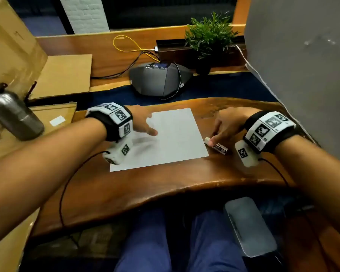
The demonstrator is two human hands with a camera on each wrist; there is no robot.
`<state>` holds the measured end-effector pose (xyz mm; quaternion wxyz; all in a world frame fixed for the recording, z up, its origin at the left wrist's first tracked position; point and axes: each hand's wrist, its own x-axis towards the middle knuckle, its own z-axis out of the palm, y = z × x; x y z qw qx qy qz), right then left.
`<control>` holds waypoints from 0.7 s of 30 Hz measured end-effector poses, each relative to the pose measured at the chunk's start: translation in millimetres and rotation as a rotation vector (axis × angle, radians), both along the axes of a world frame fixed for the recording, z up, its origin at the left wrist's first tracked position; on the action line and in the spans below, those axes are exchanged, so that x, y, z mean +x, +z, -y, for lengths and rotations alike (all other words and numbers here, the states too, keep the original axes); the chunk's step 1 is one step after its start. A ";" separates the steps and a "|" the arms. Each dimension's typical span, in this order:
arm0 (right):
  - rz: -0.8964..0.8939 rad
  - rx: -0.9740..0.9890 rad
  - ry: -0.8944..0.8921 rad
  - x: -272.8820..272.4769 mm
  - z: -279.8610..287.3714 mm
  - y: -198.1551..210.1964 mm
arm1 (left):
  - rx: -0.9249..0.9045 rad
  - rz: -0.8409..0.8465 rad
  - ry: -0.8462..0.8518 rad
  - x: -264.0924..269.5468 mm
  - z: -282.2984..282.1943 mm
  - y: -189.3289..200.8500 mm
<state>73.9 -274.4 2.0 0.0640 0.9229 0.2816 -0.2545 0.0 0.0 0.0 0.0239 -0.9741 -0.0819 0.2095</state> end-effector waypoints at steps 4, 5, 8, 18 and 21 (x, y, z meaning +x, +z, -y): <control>0.056 0.118 -0.032 -15.8 -8.0 -8.5 | -0.014 0.010 -0.019 3.5 16.6 -20.5; 0.083 0.145 -0.024 -18.0 -8.6 -12.3 | -0.015 0.018 -0.013 5.7 19.1 -28.2; 0.116 0.218 -0.046 -16.6 -6.5 -19.6 | -0.054 0.035 -0.005 6.5 27.4 -44.8; 0.185 0.410 0.022 14.8 -41.0 -23.8 | -0.093 -0.045 -0.145 -6.4 27.7 -34.5; 0.211 0.511 0.020 15.0 -54.7 -31.5 | -0.150 -0.036 -0.186 -8.7 26.5 -30.9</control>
